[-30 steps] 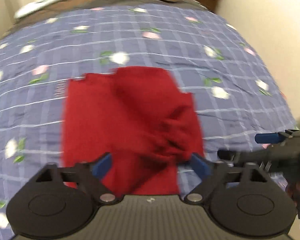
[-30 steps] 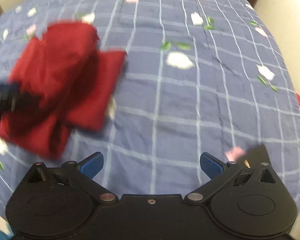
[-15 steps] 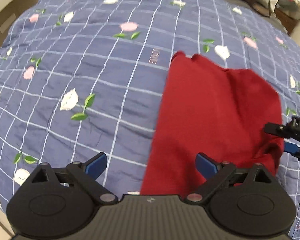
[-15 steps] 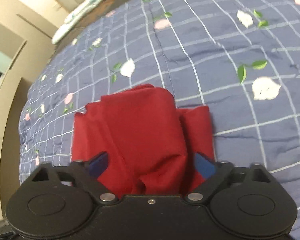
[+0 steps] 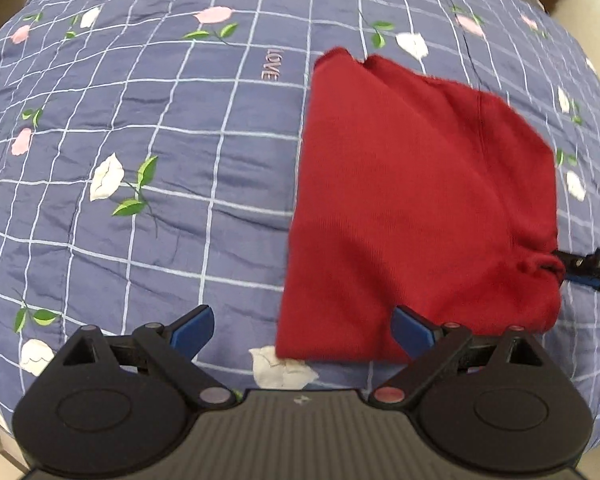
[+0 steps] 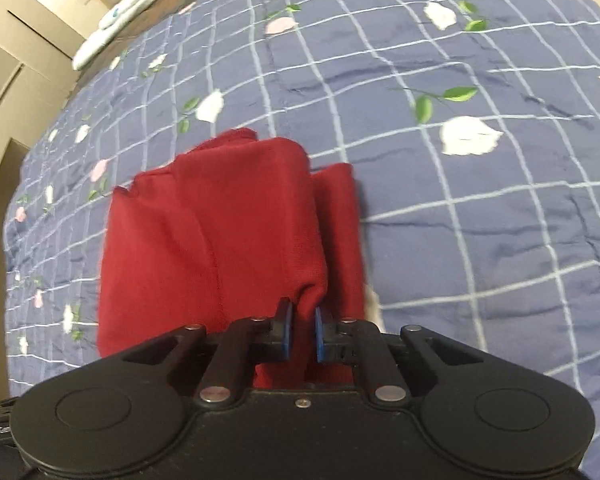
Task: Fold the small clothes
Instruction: 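Close the right tool on the opposite side edge of the sweater, then fold the side edge with the right tool over the first fold, then open the right tool and pull it back from the sweater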
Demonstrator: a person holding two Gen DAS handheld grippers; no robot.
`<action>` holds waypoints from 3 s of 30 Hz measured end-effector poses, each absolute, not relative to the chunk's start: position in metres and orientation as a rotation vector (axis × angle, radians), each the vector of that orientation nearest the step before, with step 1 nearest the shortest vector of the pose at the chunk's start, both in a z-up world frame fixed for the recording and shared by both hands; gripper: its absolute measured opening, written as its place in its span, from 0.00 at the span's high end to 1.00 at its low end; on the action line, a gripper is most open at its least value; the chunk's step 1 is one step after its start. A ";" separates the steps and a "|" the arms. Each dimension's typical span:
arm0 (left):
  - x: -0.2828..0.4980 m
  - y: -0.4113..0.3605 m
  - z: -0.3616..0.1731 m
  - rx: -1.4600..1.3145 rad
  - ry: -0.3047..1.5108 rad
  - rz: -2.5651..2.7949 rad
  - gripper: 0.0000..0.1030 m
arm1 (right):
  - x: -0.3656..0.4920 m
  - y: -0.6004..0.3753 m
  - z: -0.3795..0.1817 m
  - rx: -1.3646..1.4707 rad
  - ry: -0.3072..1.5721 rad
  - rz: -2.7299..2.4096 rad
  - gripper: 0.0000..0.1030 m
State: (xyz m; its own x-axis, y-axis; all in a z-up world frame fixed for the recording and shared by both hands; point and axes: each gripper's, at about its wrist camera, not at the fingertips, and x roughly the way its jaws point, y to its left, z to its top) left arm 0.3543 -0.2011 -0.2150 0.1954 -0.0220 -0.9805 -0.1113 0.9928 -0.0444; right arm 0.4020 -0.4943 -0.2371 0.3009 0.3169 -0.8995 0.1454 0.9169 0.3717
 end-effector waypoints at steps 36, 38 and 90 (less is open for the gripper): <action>0.335 -0.177 -0.188 -0.136 1.374 0.072 0.02 | 0.356 -0.444 -0.227 0.491 1.371 0.147 0.78; 0.335 -0.176 -0.189 -0.134 1.377 0.071 0.02 | 0.349 -0.444 -0.229 0.469 1.374 0.156 0.84; 0.334 -0.192 -0.197 -0.110 1.442 0.074 0.01 | 0.309 -0.487 -0.247 0.629 1.516 0.074 0.01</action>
